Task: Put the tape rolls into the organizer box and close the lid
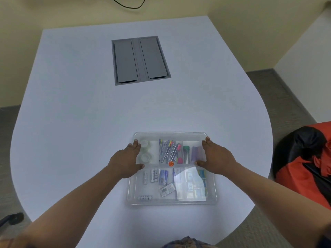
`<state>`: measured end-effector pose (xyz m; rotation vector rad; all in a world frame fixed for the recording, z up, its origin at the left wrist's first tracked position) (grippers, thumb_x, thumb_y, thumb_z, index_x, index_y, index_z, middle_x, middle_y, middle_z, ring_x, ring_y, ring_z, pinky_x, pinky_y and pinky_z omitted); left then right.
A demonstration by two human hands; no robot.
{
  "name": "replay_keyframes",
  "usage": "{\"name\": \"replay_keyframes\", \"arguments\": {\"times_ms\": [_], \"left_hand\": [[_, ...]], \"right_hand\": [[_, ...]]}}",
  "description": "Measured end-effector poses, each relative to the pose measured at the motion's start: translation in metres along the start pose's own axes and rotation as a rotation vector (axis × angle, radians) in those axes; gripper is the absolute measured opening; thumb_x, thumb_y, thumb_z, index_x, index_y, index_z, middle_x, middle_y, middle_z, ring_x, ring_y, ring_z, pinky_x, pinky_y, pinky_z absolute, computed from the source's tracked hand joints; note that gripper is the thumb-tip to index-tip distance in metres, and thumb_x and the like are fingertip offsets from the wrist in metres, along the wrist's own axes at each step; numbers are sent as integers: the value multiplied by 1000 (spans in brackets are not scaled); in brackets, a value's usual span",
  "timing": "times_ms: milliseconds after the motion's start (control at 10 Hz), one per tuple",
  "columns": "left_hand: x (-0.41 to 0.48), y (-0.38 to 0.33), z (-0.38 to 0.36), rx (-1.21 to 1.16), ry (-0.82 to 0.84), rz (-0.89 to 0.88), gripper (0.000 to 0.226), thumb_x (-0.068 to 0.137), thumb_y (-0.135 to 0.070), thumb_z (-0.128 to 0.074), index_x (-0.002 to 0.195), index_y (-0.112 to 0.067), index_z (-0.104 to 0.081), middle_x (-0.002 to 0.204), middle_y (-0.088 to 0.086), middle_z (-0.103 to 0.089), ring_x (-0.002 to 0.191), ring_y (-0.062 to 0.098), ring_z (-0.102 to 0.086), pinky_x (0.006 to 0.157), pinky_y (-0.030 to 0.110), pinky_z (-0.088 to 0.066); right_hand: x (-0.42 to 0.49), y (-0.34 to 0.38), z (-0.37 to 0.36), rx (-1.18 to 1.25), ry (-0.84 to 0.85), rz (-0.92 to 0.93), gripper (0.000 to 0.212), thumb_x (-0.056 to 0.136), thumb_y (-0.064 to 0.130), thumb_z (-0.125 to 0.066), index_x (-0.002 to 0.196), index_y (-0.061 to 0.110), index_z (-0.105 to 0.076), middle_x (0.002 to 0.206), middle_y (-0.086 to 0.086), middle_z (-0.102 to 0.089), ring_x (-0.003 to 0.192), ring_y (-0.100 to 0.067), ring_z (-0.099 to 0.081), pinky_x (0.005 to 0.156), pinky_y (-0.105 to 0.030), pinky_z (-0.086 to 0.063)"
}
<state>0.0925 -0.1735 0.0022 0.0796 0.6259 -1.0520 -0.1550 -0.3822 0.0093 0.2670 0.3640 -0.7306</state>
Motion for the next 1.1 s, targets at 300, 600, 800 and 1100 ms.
{"name": "replay_keyframes", "arguments": {"times_ms": [300, 600, 800, 1100], "left_hand": [[-12, 7, -10, -600, -304, -18, 56, 97, -10, -46, 149, -20, -28, 157, 0, -26, 142, 18, -32, 112, 23, -25], [-30, 28, -52, -1209, -350, 442, 33, 94, -38, -54, 69, -16, -53, 68, 8, -46, 68, 19, -44, 68, 31, -34], [-26, 29, -37, -963, -351, 378, 32, 95, -32, -51, 68, -15, -53, 66, 10, -47, 63, 22, -45, 62, 34, -39], [-50, 16, -7, -495, -650, 59, 33, 92, -35, -55, 121, -19, -59, 119, -2, -65, 103, 17, -63, 84, 32, -50]], "right_hand": [[2, -4, 2, 199, -136, -69, 42, 98, 23, -46, 138, 16, -46, 153, -6, -41, 110, -29, -62, 83, -34, -50], [-36, -16, -44, 1127, -97, -654, 44, 99, 29, -45, 95, -11, -64, 90, -30, -66, 77, -32, -59, 72, -41, -47], [-36, -17, -31, 1035, -41, -612, 49, 101, 35, -44, 94, -10, -63, 88, -21, -61, 80, -34, -60, 79, -46, -53], [-60, 31, -25, 273, -267, -289, 63, 90, 38, -59, 142, 9, -40, 148, -13, -44, 137, -31, -39, 107, -44, -38]]}}
Point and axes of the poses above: each hand's wrist, its own x-axis towards the middle knuckle, its own z-axis out of the back of the hand, y = z × x, the point moved 4 cm from there along x, towards the middle knuckle
